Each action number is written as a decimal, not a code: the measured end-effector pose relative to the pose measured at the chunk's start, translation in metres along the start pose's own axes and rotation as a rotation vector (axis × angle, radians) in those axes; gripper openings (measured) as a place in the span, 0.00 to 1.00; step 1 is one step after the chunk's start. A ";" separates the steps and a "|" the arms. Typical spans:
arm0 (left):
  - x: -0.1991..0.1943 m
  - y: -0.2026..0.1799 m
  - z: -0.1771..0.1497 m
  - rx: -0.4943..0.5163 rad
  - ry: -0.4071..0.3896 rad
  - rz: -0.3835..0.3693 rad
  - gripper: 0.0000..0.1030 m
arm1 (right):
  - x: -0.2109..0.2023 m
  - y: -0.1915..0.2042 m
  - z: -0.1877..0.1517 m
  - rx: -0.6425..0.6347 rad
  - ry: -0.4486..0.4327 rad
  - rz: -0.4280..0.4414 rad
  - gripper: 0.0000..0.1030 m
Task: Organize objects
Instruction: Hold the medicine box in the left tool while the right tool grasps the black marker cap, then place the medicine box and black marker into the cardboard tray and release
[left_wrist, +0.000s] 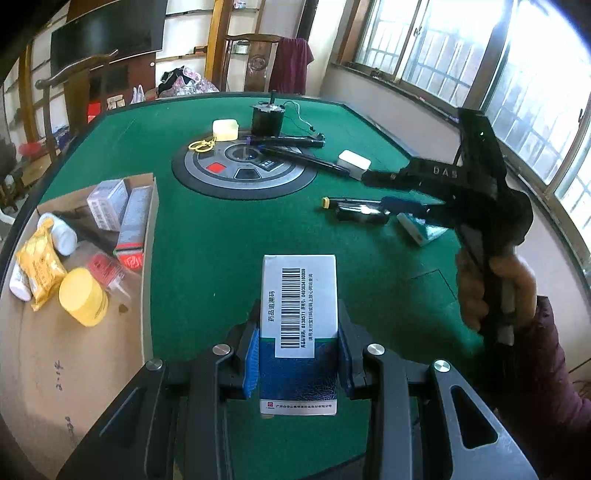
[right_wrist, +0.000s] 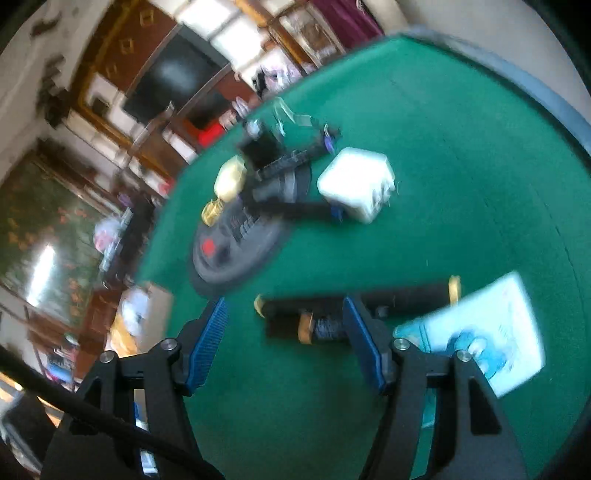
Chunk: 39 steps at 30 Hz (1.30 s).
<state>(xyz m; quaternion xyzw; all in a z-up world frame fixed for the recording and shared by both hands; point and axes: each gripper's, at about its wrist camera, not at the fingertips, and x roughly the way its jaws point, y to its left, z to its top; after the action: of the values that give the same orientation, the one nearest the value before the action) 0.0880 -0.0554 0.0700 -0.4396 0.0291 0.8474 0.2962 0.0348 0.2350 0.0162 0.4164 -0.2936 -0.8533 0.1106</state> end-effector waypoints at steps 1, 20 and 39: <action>-0.003 0.002 -0.002 -0.005 -0.005 -0.005 0.28 | 0.002 0.006 -0.004 0.000 0.043 0.050 0.62; -0.032 0.038 -0.030 -0.101 -0.046 -0.065 0.28 | 0.035 0.065 -0.027 -0.369 0.179 -0.337 0.48; -0.076 0.091 -0.030 -0.202 -0.127 0.010 0.28 | 0.021 0.078 -0.036 -0.256 0.122 -0.252 0.15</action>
<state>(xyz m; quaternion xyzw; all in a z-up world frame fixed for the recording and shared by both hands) 0.0949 -0.1758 0.0899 -0.4127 -0.0731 0.8736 0.2472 0.0453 0.1487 0.0320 0.4835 -0.1207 -0.8639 0.0725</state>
